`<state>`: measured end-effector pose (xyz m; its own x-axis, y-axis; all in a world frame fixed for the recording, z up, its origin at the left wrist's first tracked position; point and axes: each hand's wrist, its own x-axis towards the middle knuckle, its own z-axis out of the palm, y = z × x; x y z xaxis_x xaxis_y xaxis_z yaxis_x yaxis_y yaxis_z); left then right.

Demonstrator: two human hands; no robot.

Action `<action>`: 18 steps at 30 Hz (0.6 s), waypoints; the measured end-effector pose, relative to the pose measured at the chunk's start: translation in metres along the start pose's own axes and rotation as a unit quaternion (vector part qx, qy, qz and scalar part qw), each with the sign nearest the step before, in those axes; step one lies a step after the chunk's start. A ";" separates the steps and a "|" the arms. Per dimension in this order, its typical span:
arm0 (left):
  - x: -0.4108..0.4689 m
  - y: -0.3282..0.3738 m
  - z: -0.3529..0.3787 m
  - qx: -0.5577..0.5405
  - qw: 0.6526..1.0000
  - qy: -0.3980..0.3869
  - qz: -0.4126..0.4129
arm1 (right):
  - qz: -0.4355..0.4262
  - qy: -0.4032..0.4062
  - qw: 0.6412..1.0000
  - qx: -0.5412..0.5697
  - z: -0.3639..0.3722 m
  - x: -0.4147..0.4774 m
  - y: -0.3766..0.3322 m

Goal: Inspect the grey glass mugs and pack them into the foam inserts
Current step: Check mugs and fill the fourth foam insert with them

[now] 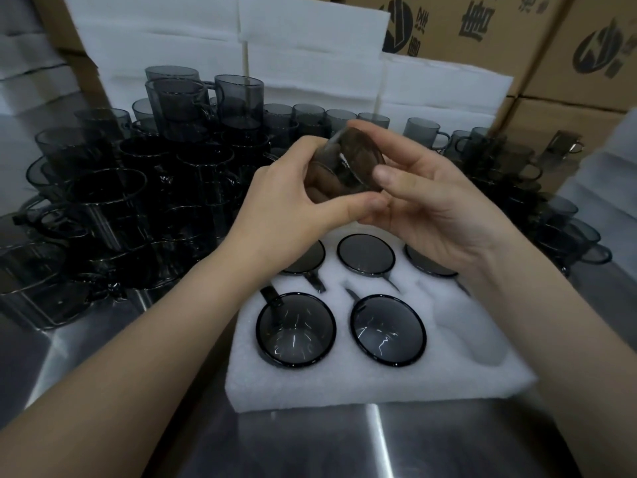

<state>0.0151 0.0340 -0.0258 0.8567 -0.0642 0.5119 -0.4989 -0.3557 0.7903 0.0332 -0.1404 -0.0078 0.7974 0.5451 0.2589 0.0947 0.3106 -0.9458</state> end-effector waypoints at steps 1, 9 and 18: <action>0.000 0.000 0.001 0.026 1.000 0.002 0.009 | -0.008 0.017 1.000 -0.016 0.002 0.000 0.000; 0.004 -0.007 0.002 0.100 0.992 0.017 0.069 | -0.111 0.188 0.864 -0.454 0.019 -0.003 -0.003; 0.001 -0.005 0.001 0.141 0.984 -0.045 0.099 | -0.085 0.082 0.742 -0.660 0.028 -0.010 -0.026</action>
<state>0.0185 0.0344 -0.0297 0.7604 -0.2359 0.6052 -0.6124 -0.5709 0.5469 0.0063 -0.1325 0.0191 0.7580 0.4503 0.4719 0.6177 -0.7279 -0.2976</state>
